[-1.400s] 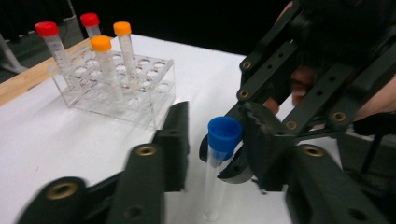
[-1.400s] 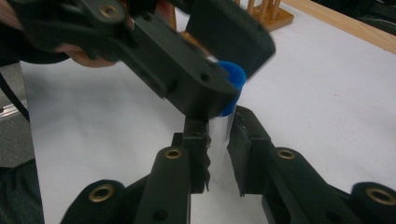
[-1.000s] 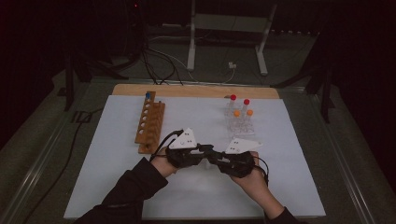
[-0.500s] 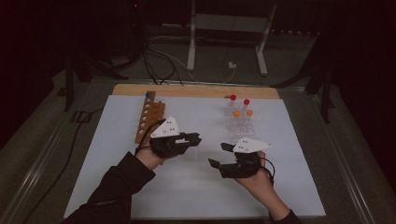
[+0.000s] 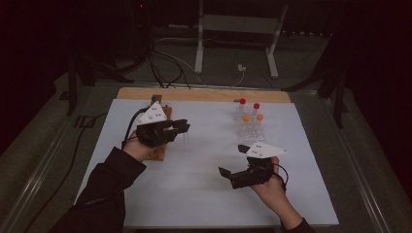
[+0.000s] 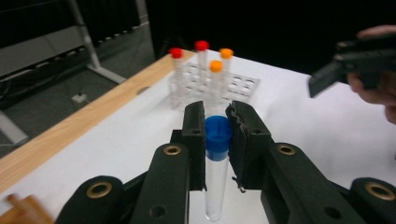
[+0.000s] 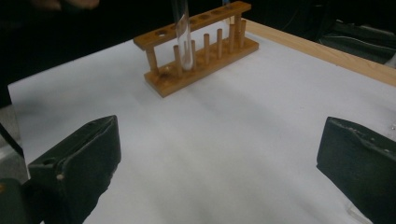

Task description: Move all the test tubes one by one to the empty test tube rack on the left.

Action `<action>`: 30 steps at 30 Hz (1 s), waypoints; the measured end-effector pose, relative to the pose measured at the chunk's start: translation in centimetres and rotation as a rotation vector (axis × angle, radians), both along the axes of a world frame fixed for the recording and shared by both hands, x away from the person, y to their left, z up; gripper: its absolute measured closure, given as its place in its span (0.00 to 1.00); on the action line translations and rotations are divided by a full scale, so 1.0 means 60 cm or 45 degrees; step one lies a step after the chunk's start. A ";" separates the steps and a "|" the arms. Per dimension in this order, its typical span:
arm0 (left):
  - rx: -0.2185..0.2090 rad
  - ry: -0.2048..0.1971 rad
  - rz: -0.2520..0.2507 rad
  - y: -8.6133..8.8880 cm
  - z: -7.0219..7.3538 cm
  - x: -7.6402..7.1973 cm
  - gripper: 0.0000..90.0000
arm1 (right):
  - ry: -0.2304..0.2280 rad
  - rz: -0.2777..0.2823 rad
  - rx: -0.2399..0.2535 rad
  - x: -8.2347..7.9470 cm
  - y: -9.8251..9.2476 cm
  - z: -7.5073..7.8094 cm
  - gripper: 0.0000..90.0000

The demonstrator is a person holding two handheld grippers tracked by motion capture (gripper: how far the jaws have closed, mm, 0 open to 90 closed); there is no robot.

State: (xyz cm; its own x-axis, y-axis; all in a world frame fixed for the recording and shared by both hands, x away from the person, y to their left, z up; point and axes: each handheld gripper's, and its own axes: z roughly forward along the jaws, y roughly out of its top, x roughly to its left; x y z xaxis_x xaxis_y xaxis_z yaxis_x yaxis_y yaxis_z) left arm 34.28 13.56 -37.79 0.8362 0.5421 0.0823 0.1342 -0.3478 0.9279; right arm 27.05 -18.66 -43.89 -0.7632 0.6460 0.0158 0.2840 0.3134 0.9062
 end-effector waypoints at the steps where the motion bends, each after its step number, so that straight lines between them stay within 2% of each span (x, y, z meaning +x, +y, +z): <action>1: -0.012 0.001 0.016 0.007 0.004 0.004 0.87 | 0.004 0.004 0.000 0.000 0.000 0.000 0.00; 3: -0.019 -0.012 0.051 0.019 0.010 0.010 0.87 | 0.008 0.016 0.021 0.000 -0.002 0.000 0.00; 11: -0.043 -0.031 0.185 0.056 0.021 0.044 0.87 | -0.009 0.016 0.017 -0.001 -0.004 0.001 0.00; 23: -0.027 -0.054 0.383 0.100 0.022 0.100 0.87 | -0.010 0.029 0.017 0.002 -0.007 0.001 0.00; 29: -0.065 -0.064 0.456 0.117 0.014 0.126 0.87 | -0.010 0.034 0.020 0.002 -0.007 0.001 0.00; 30: -0.058 -0.067 0.469 0.119 0.014 0.130 0.87 | -0.011 0.034 0.022 0.001 -0.006 0.002 0.00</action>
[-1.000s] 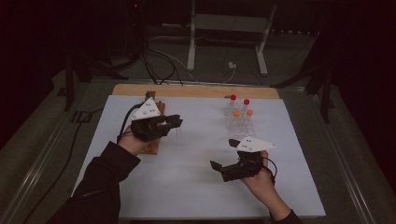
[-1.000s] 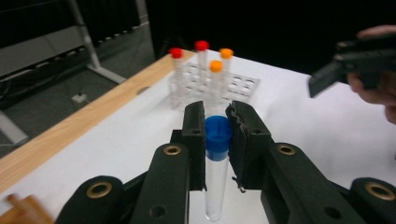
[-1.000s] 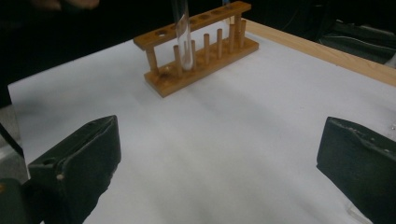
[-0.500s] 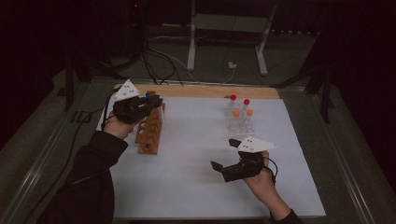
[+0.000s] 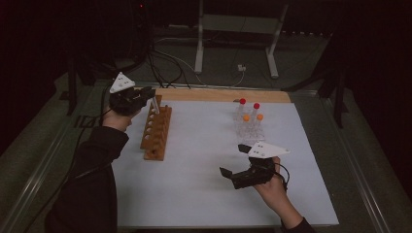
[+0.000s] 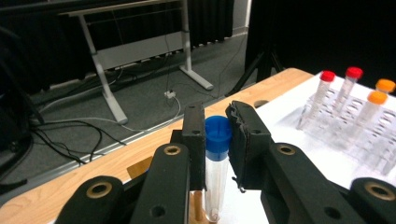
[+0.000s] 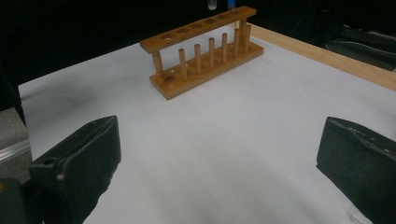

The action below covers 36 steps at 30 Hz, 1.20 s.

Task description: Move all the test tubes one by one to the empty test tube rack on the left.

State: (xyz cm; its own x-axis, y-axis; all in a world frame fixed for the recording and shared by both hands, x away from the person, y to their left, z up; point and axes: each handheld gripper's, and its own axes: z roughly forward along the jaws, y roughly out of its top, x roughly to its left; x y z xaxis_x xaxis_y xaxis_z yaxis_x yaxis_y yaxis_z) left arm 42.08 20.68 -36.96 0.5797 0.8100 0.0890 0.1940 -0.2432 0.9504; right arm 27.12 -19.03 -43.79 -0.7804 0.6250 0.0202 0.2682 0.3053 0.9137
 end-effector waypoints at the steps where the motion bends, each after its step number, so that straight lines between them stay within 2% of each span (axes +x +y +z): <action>1: -0.003 0.005 0.004 0.002 0.000 0.004 0.87 | 0.002 0.003 -0.002 -0.001 0.001 0.000 0.00; 5: 0.003 -0.006 0.045 0.002 -0.005 0.018 0.87 | -0.003 0.005 -0.008 -0.001 0.002 -0.001 0.00; 7: 0.002 0.005 0.057 0.002 -0.009 0.025 0.87 | 0.000 0.011 -0.005 -0.002 0.002 -0.001 0.00; 11: 0.017 0.004 0.108 0.005 -0.023 0.040 0.87 | -0.001 0.016 -0.001 -0.003 0.003 -0.001 0.00; 13: -0.003 0.011 0.120 0.007 -0.030 0.046 0.87 | 0.001 0.017 -0.002 -0.002 0.002 -0.002 0.00; 15: 0.011 0.006 0.144 0.007 -0.039 0.051 0.87 | 0.000 0.016 -0.005 -0.002 0.002 -0.003 0.00; 20: -0.009 0.055 0.149 0.004 -0.065 0.063 0.87 | 0.003 0.018 -0.005 -0.001 0.000 -0.004 0.00; 21: 0.011 0.062 0.151 0.003 -0.070 0.064 0.87 | 0.004 0.018 -0.005 -0.001 0.000 -0.004 0.00; 27: 0.025 0.099 0.158 -0.004 -0.098 0.068 0.87 | 0.006 0.016 -0.007 -0.001 -0.001 -0.005 0.00; 36: 0.053 0.139 0.167 -0.004 -0.124 0.072 0.87 | 0.004 0.018 -0.005 -0.001 -0.002 -0.005 0.00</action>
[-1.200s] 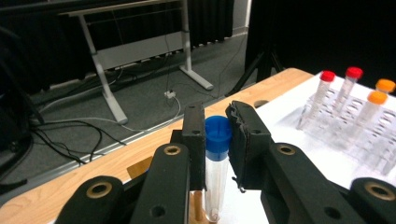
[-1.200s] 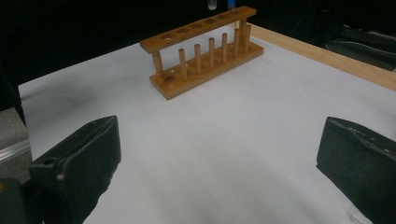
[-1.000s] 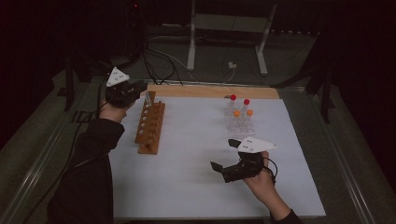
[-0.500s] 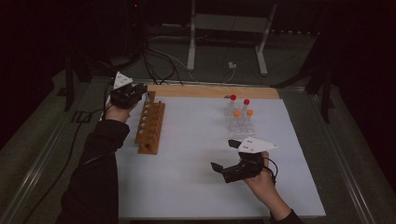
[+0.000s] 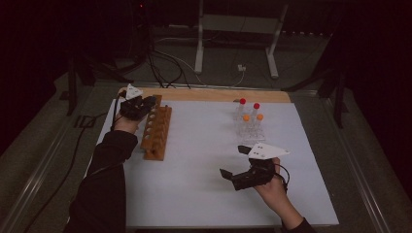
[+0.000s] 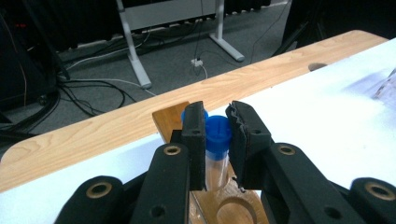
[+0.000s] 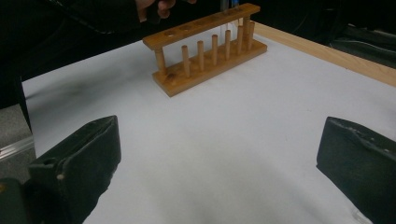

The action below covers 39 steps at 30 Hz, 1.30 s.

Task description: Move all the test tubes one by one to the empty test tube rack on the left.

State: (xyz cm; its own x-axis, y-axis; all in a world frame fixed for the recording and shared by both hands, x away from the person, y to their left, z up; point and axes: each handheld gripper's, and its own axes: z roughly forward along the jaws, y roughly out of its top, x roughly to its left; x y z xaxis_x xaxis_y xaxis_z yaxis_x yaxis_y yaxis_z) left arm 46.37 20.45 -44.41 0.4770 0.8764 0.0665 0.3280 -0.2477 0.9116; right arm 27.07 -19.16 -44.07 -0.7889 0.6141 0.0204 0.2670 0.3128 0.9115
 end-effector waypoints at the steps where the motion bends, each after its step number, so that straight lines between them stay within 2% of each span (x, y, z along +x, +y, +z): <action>1: 0.005 -0.005 0.003 0.000 -0.002 -0.001 0.87 | -0.002 -0.002 -0.003 0.000 0.000 0.000 0.00; 7: 0.025 -0.004 0.008 -0.003 -0.014 -0.001 0.87 | -0.004 -0.002 0.000 -0.001 0.000 0.001 0.00; 12: 0.033 0.006 0.008 -0.003 -0.014 -0.002 0.86 | -0.001 -0.001 0.006 -0.001 -0.001 0.003 0.00; 15: 0.034 0.022 -0.001 -0.003 -0.012 -0.002 0.86 | 0.000 0.000 0.012 -0.001 -0.002 0.005 0.00; 18: 0.020 0.045 0.018 -0.001 -0.009 -0.003 0.83 | 0.001 0.000 0.019 -0.001 -0.003 0.008 0.00; 20: 0.006 0.053 0.031 0.001 -0.005 -0.007 0.70 | -0.003 -0.001 0.024 -0.001 -0.005 0.012 0.00; 23: -0.002 0.069 0.011 0.003 0.005 -0.017 0.54 | -0.014 -0.009 0.028 0.000 -0.010 0.019 0.00; 26: -0.031 0.073 -0.011 0.008 0.017 -0.030 0.39 | -0.023 -0.030 0.044 0.005 -0.020 0.027 0.00; 29: -0.063 0.083 -0.060 0.008 0.029 -0.048 0.20 | -0.032 -0.063 0.052 0.013 -0.034 0.035 0.00; 34: -0.124 0.089 -0.201 0.004 0.040 -0.085 0.02 | -0.041 -0.132 0.054 0.034 -0.063 0.049 0.00; 35: -0.116 0.095 -0.219 0.001 0.041 -0.092 0.02 | -0.045 -0.143 0.058 0.039 -0.068 0.051 0.00; 39: -0.149 0.079 -0.318 -0.007 0.042 -0.128 0.02 | -0.043 -0.201 0.062 0.060 -0.093 0.053 0.00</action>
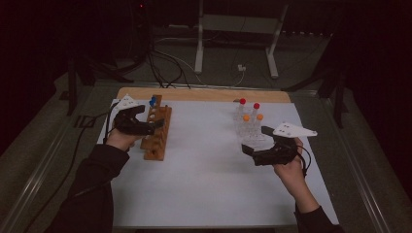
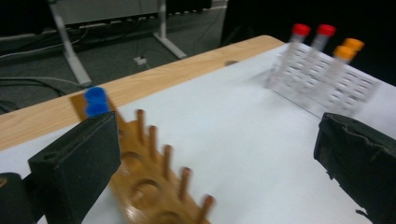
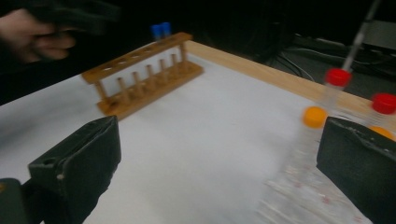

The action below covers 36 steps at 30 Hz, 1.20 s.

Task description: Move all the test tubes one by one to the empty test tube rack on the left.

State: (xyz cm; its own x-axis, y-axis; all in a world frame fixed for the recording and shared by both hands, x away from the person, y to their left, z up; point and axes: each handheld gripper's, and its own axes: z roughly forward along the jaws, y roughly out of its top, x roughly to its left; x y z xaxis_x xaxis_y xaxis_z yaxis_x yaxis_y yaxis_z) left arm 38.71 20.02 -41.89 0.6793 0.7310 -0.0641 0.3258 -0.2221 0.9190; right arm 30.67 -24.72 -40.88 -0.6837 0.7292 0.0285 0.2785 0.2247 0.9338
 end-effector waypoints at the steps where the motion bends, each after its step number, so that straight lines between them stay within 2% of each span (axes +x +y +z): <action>1: 0.016 -0.003 -0.010 -0.003 0.000 -0.008 0.02 | 0.004 -0.026 -0.005 0.006 -0.006 -0.001 0.00; 8: 0.011 -0.018 -0.139 -0.024 -0.009 -0.059 0.02 | 0.045 -0.147 -0.074 0.046 -0.034 -0.021 0.02; 12: 0.003 -0.018 -0.188 -0.035 -0.015 -0.081 0.02 | 0.083 -0.209 -0.084 0.068 -0.048 -0.040 0.03; 14: 0.001 -0.015 -0.215 -0.040 -0.020 -0.089 0.02 | 0.085 -0.231 -0.087 0.078 -0.054 -0.048 0.08; 16: 0.003 -0.013 -0.232 -0.045 -0.025 -0.097 0.02 | 0.100 -0.255 -0.105 0.089 -0.058 -0.056 0.09; 18: -0.001 -0.006 -0.244 -0.048 -0.029 -0.103 0.02 | 0.098 -0.296 -0.117 0.098 -0.060 -0.063 0.19; 20: 0.001 -0.005 -0.252 -0.050 -0.033 -0.108 0.02 | 0.105 -0.312 -0.128 0.106 -0.062 -0.069 0.20; 21: 0.003 -0.002 -0.255 -0.051 -0.035 -0.110 0.02 | 0.116 -0.319 -0.128 0.112 -0.064 -0.072 0.25; 22: 0.000 -0.003 -0.262 -0.052 -0.037 -0.112 0.02 | 0.121 -0.311 -0.128 0.116 -0.065 -0.074 0.33; 25: 0.003 -0.002 -0.278 -0.054 -0.041 -0.117 0.02 | 0.145 -0.307 -0.142 0.129 -0.068 -0.083 0.42; 28: 0.000 0.004 -0.291 -0.056 -0.044 -0.119 0.02 | 0.170 -0.320 -0.143 0.144 -0.069 -0.089 0.47; 30: -0.004 0.004 -0.297 -0.056 -0.046 -0.120 0.02 | 0.171 -0.344 -0.166 0.152 -0.067 -0.091 0.52; 36: 0.014 -0.001 -0.308 -0.059 -0.046 -0.123 0.02 | 0.197 -0.372 -0.187 0.177 -0.061 -0.101 0.61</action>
State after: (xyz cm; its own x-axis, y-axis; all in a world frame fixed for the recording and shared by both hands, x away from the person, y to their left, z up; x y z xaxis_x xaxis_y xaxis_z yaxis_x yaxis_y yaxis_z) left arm 31.32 16.46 -44.62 0.8348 0.5477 -0.0567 0.2612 -0.3033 0.9164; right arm 41.31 -28.41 -46.94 -0.4414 0.8973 -0.0042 0.4861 0.2430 0.8395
